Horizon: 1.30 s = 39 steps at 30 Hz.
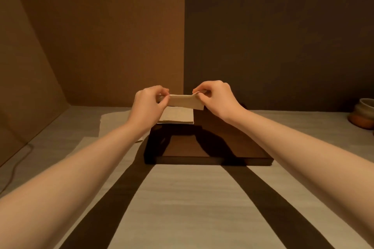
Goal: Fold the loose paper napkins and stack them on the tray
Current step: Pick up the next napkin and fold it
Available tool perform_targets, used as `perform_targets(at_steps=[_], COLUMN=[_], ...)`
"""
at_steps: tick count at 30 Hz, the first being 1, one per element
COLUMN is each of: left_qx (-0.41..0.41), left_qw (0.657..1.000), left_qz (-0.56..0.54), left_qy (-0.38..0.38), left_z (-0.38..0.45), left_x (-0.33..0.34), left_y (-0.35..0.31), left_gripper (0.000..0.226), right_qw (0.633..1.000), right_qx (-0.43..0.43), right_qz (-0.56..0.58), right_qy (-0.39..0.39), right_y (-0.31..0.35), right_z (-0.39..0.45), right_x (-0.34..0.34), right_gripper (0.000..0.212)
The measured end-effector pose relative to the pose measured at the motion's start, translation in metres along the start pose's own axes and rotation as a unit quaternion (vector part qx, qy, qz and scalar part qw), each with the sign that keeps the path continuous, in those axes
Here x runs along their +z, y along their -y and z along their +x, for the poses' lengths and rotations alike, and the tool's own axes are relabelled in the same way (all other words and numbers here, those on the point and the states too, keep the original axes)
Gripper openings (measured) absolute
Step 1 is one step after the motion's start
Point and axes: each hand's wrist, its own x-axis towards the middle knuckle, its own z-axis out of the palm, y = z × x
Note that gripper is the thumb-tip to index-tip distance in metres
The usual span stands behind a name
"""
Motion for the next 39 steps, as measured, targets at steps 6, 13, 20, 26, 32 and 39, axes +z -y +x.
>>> perform_targets(at_steps=[6, 13, 20, 26, 32, 39], left_qx=[0.032, -0.011, -0.003, 0.067, 0.074, 0.079], left_qw=[0.999, 0.988, 0.967, 0.942, 0.900, 0.912], left_qz=[0.001, 0.100, 0.222, 0.296, 0.367, 0.329], left_qy=[-0.006, 0.113, 0.125, 0.142, 0.223, 0.233], left_z=[0.033, 0.034, 0.026, 0.027, 0.026, 0.012], left_x=[0.016, 0.048, 0.062, 0.062, 0.061, 0.041], left_y=[0.027, 0.090, 0.110, 0.105, 0.100, 0.094], left_gripper=[0.007, 0.005, 0.007, 0.013, 0.028, 0.034], right_qw=[0.999, 0.998, 0.990, 0.988, 0.968, 0.949], right_qx=[-0.031, -0.017, -0.034, -0.029, -0.030, 0.001], right_qz=[0.014, -0.009, -0.097, -0.116, -0.192, -0.256], right_qy=[-0.001, 0.057, 0.099, 0.098, 0.158, 0.183], right_y=[-0.026, -0.068, -0.083, -0.079, -0.077, -0.062], right_z=[0.034, 0.021, 0.006, 0.004, -0.005, -0.006], right_x=[0.030, 0.081, 0.100, 0.101, 0.101, 0.084], right_gripper=[0.023, 0.024, 0.023, 0.026, 0.038, 0.031])
